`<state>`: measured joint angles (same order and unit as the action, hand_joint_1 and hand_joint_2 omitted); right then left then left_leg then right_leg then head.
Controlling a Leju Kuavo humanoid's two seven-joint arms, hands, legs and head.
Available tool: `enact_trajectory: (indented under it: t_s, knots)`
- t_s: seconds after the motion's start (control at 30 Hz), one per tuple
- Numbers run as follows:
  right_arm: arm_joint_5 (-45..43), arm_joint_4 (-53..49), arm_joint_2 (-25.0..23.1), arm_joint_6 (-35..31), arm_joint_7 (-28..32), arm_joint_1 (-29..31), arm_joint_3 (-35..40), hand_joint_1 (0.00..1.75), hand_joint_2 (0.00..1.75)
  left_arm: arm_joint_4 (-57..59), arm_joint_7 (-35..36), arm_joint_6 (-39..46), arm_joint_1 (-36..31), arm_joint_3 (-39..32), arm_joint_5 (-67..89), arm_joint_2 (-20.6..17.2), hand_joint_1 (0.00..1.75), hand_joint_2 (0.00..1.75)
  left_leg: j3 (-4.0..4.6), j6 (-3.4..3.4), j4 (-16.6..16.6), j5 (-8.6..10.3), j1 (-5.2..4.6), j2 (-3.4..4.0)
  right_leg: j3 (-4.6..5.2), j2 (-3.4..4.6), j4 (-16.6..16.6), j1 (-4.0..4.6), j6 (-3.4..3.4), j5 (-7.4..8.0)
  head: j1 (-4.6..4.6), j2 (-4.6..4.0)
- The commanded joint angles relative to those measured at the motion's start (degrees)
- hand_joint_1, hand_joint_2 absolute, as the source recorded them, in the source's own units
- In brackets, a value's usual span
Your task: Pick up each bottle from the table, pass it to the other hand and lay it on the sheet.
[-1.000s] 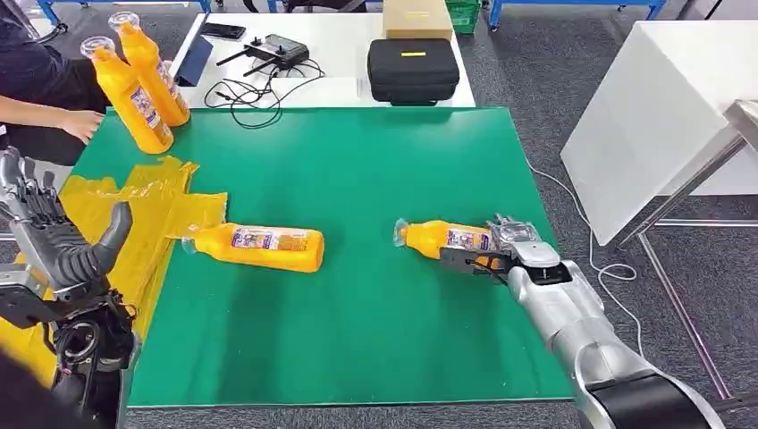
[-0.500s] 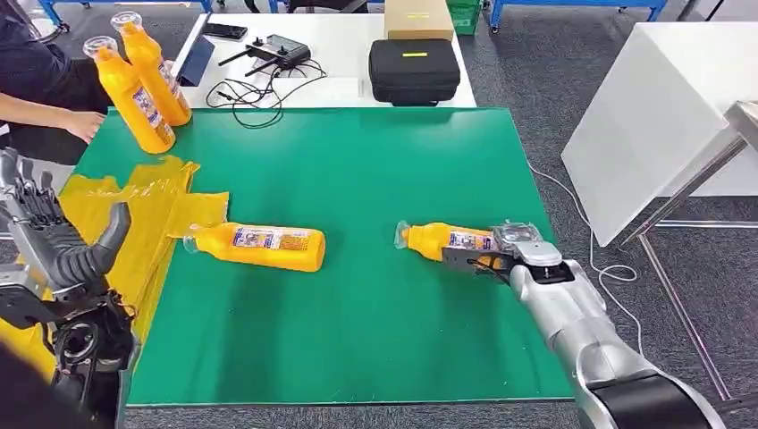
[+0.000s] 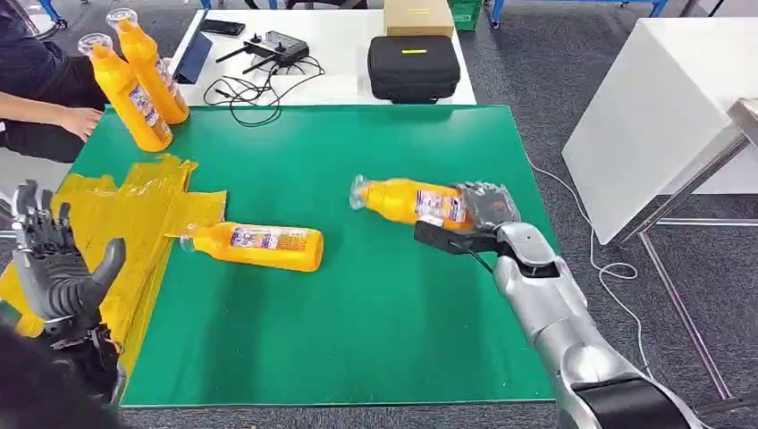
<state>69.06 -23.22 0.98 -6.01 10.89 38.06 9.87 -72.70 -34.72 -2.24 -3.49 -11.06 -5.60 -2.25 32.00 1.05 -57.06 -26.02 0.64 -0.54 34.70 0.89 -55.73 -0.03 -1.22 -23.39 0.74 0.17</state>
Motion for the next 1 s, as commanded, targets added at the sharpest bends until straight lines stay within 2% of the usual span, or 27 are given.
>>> enact_trajectory:
  t_s: [0.03, 0.07, 0.13, 0.17, 0.27, 0.4, 0.43, 0.63, 0.67, 0.8, 1.0]
  knots:
    - [-7.0, -14.4, -3.6, 3.4, 3.1, 4.3, -5.8, 1.75, 1.75, 2.1, 3.8, -11.4, 2.8, -3.4, -8.0, -1.9, 0.0, 1.75, -0.03, 0.0, 0.0, -0.06, -0.05, 0.22, 0.07, 0.15, 0.0, -0.05, -0.01, -0.02, 0.02, 0.0]
    - [-7.0, -14.4, -3.6, 3.4, 3.1, 4.3, -5.8, 1.75, 1.75, 2.1, 3.8, -11.4, 2.8, -3.4, -8.0, -1.9, 0.0, 1.75, -0.17, -0.01, 0.0, -0.13, -0.04, 0.27, -0.04, 0.16, 0.0, -0.03, -0.01, -0.08, 0.0, 0.0]
    - [-10.5, -12.5, -3.5, 1.7, 5.8, 5.3, -3.7, 1.75, 1.75, 2.9, 5.3, -16.8, 2.8, -1.8, -12.9, -2.3, 0.0, 1.75, -0.23, -0.01, 0.0, -0.13, -0.04, 0.19, -0.11, 0.05, 0.0, -0.02, -0.02, -0.11, 0.0, 0.0]
    - [-12.2, -11.9, -4.1, 1.1, 5.9, 5.5, -2.4, 1.75, 1.75, 3.3, 5.6, -18.0, 2.3, -0.6, -14.1, -2.2, 0.0, 1.75, -0.04, 0.0, 0.0, -0.04, -0.05, 0.08, 0.05, 0.01, 0.0, -0.03, -0.01, -0.04, 0.0, 0.0]
    - [-15.7, -11.9, -6.4, -1.2, 4.7, 4.6, 1.4, 1.75, 1.75, 7.3, 7.1, -20.4, -2.3, 2.8, -17.4, -1.4, 0.0, 1.75, -0.03, -0.01, 0.0, -0.03, -0.06, 0.04, 0.03, -0.02, 0.0, -0.04, -0.01, -0.04, 0.0, 0.0]
    - [-21.2, -9.9, -9.3, -2.9, 2.1, 3.8, 7.4, 1.75, 1.75, 12.5, 7.3, -18.5, -8.7, 8.6, -17.9, -0.1, 0.0, 1.75, -0.31, -0.08, 0.1, -0.06, -0.04, -0.06, -0.25, -0.23, 0.0, -0.01, 0.04, -0.13, -0.02, -0.02]
    - [-21.6, -8.9, -10.7, -4.3, 1.1, 3.5, 9.3, 1.75, 1.75, 14.1, 7.4, -18.0, -10.3, 10.0, -18.2, 0.2, 0.0, 1.75, -0.1, -0.06, 0.1, 0.01, -0.05, -0.13, -0.07, -0.24, 0.0, -0.01, 0.03, -0.06, 0.02, 0.0]
    - [-23.4, -7.9, -10.3, -5.0, 1.2, 4.1, 10.9, 1.75, 1.75, 13.8, 7.0, -17.6, -9.8, 10.6, -19.1, -0.5, 0.0, 1.75, -0.12, -0.06, 0.1, -0.02, -0.05, 0.05, -0.01, -0.02, 0.0, -0.01, 0.0, -0.05, 0.02, 0.0]
    - [-23.6, -7.7, -10.9, -4.7, 1.2, 3.9, 11.4, 1.75, 1.75, 13.9, 7.2, -17.8, -10.1, 10.8, -19.3, -0.4, 0.0, 1.75, -0.26, -0.06, 0.1, -0.07, -0.04, 0.06, -0.15, -0.06, 0.0, 0.01, 0.0, -0.11, 0.0, 0.0]
    - [-21.6, -5.6, -18.2, -6.7, -3.8, 2.8, 16.5, 1.75, 1.75, 15.2, 8.2, -16.4, -13.2, 12.0, -19.5, 1.0, 0.0, 1.75, -0.21, -0.08, 0.0, -0.07, -0.02, 0.07, -0.09, -0.03, 0.0, 0.04, 0.01, -0.11, -0.02, 0.0]
    - [-21.9, -4.2, -21.0, -6.6, -6.4, 3.2, 21.8, 1.75, 1.75, 16.3, 8.2, -14.0, -14.7, 12.4, -18.7, 1.3, 0.0, 1.75, 0.02, -0.08, 0.0, 0.01, -0.02, 0.06, 0.15, -0.04, 0.0, 0.02, 0.02, -0.04, 0.0, 0.0]
